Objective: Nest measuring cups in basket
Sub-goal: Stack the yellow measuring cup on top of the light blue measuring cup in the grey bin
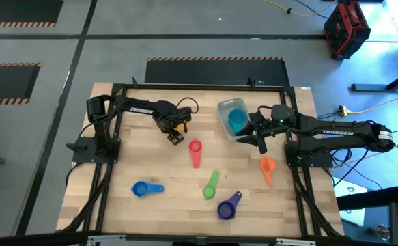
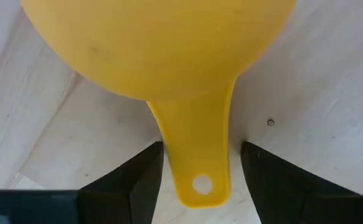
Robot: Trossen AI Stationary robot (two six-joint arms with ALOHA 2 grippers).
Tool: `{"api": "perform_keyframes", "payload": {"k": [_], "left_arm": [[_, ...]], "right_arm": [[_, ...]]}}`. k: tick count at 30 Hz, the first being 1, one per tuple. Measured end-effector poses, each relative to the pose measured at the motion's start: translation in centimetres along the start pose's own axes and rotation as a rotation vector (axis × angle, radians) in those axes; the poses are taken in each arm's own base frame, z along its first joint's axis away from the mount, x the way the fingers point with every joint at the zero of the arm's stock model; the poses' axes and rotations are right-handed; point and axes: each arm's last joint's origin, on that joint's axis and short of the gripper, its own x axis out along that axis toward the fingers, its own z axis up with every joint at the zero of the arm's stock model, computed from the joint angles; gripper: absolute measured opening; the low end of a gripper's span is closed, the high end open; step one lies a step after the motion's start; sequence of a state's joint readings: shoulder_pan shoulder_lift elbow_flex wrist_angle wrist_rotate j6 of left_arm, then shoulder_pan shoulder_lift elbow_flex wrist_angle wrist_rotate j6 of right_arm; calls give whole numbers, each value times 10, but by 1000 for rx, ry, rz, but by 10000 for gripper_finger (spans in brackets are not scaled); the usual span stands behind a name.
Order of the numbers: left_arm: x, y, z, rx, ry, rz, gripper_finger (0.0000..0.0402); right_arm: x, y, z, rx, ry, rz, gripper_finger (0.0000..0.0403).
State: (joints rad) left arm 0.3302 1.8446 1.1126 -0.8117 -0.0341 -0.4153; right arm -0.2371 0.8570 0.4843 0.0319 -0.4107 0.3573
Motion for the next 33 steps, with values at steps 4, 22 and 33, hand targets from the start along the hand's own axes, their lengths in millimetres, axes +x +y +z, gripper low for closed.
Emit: {"api": "perform_keyframes", "payload": {"k": [4, 22, 33], "left_arm": [[0, 0, 0, 0, 1, -1, 194], [0, 0, 0, -1, -2, 1, 137], [-3, -4, 3, 3, -59, -9, 135]], "right_arm": [[0, 0, 0, 0, 0, 0, 168], [0, 0, 0, 0, 0, 0, 168], [0, 0, 0, 0, 0, 0, 168]]}}
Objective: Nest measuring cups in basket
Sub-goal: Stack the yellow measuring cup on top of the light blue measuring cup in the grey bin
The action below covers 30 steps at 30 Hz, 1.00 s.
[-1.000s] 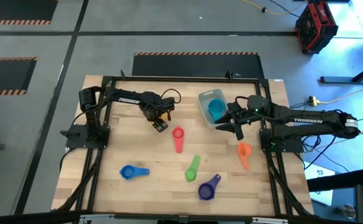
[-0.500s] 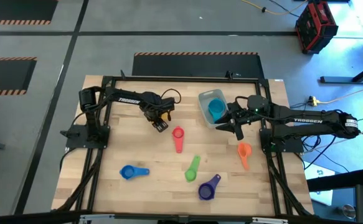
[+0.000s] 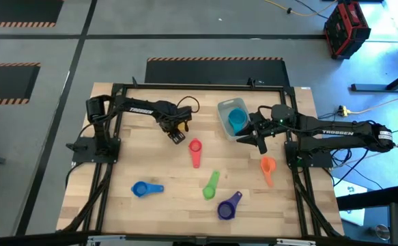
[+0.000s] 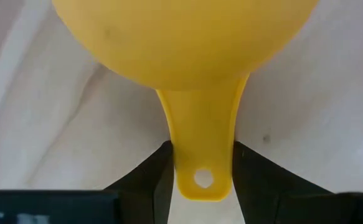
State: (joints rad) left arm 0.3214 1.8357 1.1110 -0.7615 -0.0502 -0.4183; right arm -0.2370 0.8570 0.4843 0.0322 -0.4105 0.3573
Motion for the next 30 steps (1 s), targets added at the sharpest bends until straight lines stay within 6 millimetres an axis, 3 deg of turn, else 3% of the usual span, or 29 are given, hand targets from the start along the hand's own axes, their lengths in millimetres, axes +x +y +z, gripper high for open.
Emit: {"api": "perform_keyframes", "payload": {"k": [9, 15, 30], "left_arm": [[-14, -10, 1, 12, -89, -57, 135], [-36, -18, 1, 21, -204, -121, 134], [-132, -65, -6, 185, -815, -477, 134]], "right_arm": [[0, 0, 0, -1, -2, 1, 168], [-2, 0, 4, -10, -33, 0, 168], [-13, -10, 23, -141, -251, -192, 168]]}}
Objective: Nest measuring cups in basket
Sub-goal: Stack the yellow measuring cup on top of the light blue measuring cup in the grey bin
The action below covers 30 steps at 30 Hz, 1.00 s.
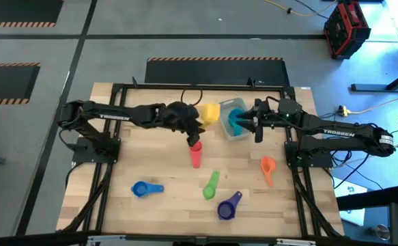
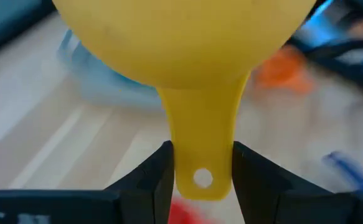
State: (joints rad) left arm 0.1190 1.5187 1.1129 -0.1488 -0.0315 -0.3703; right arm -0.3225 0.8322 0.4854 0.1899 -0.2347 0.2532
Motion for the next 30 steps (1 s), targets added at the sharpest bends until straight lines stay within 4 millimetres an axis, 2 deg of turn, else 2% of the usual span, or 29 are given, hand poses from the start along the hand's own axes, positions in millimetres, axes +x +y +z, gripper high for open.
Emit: {"api": "perform_keyframes", "payload": {"k": [9, 14, 25, 30], "left_arm": [[-11, -44, 15, 150, -232, -310, 134], [-15, -60, 15, 242, -291, -392, 134], [-20, -77, 8, 366, -310, -451, 134], [-20, -79, 7, 382, -311, -457, 134]], "right_arm": [[2, 4, 9, -83, -101, 30, 168], [7, 10, 11, -119, -144, 71, 168], [24, 29, 13, -173, -248, 312, 168], [32, 37, 13, -187, -303, 368, 168]]}}
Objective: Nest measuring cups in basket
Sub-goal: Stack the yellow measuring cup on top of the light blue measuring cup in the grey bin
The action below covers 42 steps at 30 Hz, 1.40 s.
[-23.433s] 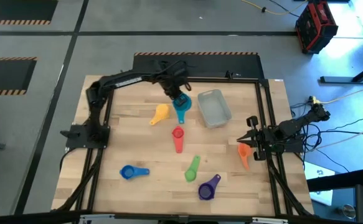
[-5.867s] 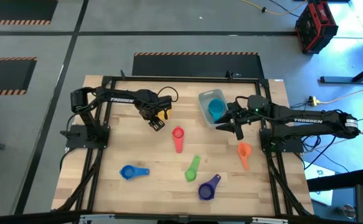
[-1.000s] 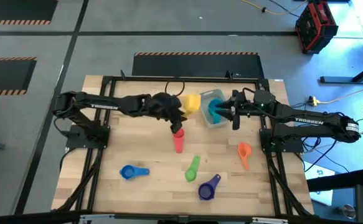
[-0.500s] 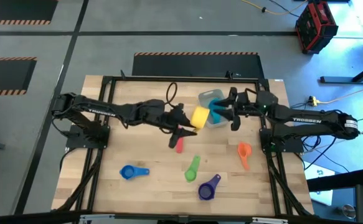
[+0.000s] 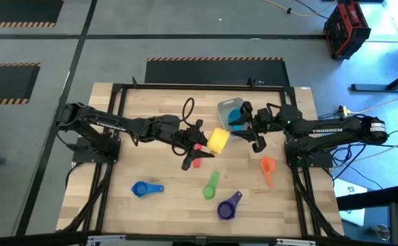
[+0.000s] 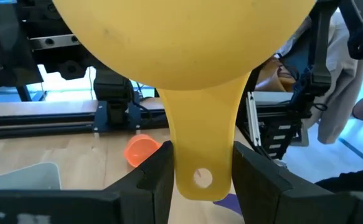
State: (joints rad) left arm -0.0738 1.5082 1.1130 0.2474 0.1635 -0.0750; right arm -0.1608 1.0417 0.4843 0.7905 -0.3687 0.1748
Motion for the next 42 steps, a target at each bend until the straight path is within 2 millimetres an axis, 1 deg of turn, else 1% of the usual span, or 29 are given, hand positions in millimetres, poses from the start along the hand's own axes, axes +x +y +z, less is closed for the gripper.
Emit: {"api": "perform_keyframes", "payload": {"k": [12, 20, 24, 27, 33, 42], "left_arm": [[0, 0, 0, 0, 0, 1, 134], [0, 0, 0, 0, 2, 1, 134], [0, 0, 0, 1, 3, 1, 134], [0, 0, 0, 3, 3, -3, 134], [0, 0, 0, 2, 4, -3, 134], [0, 1, -1, -3, 11, 35, 134]], "right_arm": [[18, 12, -8, -7, -84, 78, 168], [45, 14, 5, -4, -107, 95, 168], [54, 15, 10, 0, -106, 103, 168], [57, 16, 12, 3, -103, 107, 167], [57, 17, 12, 6, -102, 105, 150], [58, 15, 11, 36, -100, 35, 147]]}}
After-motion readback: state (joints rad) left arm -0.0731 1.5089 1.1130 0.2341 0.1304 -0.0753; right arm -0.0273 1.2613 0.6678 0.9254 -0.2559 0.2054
